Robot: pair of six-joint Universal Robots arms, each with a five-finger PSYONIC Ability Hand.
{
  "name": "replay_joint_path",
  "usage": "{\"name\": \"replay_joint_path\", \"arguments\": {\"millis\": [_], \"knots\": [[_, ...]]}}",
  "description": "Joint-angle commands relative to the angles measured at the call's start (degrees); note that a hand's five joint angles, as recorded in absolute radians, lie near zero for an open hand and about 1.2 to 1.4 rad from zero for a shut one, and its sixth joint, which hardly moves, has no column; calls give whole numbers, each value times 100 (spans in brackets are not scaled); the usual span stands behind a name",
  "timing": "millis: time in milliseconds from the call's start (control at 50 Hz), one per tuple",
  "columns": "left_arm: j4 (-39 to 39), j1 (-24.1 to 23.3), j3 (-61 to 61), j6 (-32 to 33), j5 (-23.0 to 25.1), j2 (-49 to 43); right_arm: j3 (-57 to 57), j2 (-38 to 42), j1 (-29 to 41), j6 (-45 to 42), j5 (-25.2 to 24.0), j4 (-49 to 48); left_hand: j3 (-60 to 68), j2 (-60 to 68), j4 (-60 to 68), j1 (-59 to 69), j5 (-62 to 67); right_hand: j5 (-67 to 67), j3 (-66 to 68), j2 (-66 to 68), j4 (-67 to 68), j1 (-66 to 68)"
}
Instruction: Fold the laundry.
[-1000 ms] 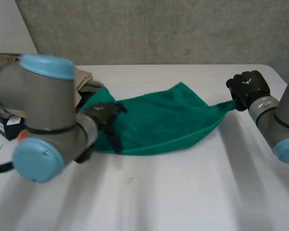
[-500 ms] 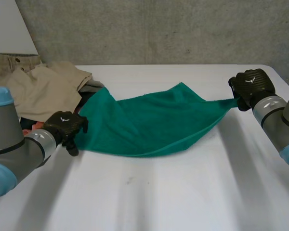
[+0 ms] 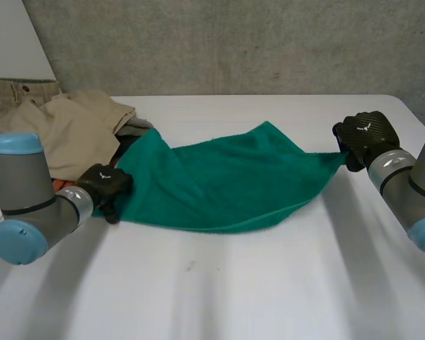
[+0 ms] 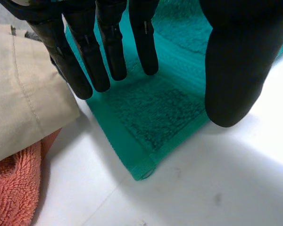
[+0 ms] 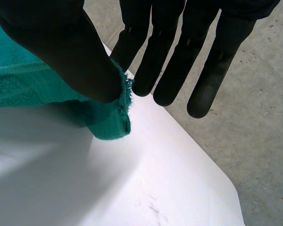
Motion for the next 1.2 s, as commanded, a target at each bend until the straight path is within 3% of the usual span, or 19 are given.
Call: {"name": "replay_joint_path", "arguments": {"millis": [20,340,420,480,560,680,840,940,1060,1200], "knots": [[-22,-10,292,9,-124,-235,41,-3,-7,-24,-9,-92,815,844,866,817,881,1154,1180,1231,1143,1451],[-31,-247,1101,18,-176,-649,67,-3,-16,-24,0,-92,2413,2442,2463,2414,2478,1154,1180,1231,1143,1451],[-66,-326,1329,53,-238,-789,67,-3,-25,-24,0,-92,3353,3382,3404,3355,3419,1154,1180,1231,1143,1451],[-154,-370,1470,36,-352,-833,67,-12,-51,-6,0,-92,4832,4861,4882,4833,4897,1154,1180,1231,1143,1451],[-347,-379,1585,10,-501,-728,32,-55,-121,-32,17,-57,4834,4863,4885,4836,4900,1154,1180,1231,1143,1451],[-1015,-326,1374,-307,-528,334,-135,-555,-446,-138,9,171,4834,4863,4885,4836,4900,1154,1180,1231,1143,1451],[-1876,-178,1119,-868,-142,2897,-924,-1776,-1070,-428,-26,1593,4834,4863,4885,4836,4900,1154,1180,1231,1143,1451],[-2193,-63,1285,-1238,148,4017,-1575,-2279,-1361,-410,-184,2288,4834,4863,4885,4836,4900,1154,1180,1231,1143,1451],[-2624,-28,1645,-1406,237,4106,-2217,-2236,-1554,-402,-501,2913,4834,4863,4885,4836,4900,1154,1180,1231,1143,1451],[-2668,-247,2225,-1309,-141,2877,-2613,-1314,-1441,-454,-528,3186,4834,4863,4885,4836,4900,1154,1180,1231,1143,1451]]}}
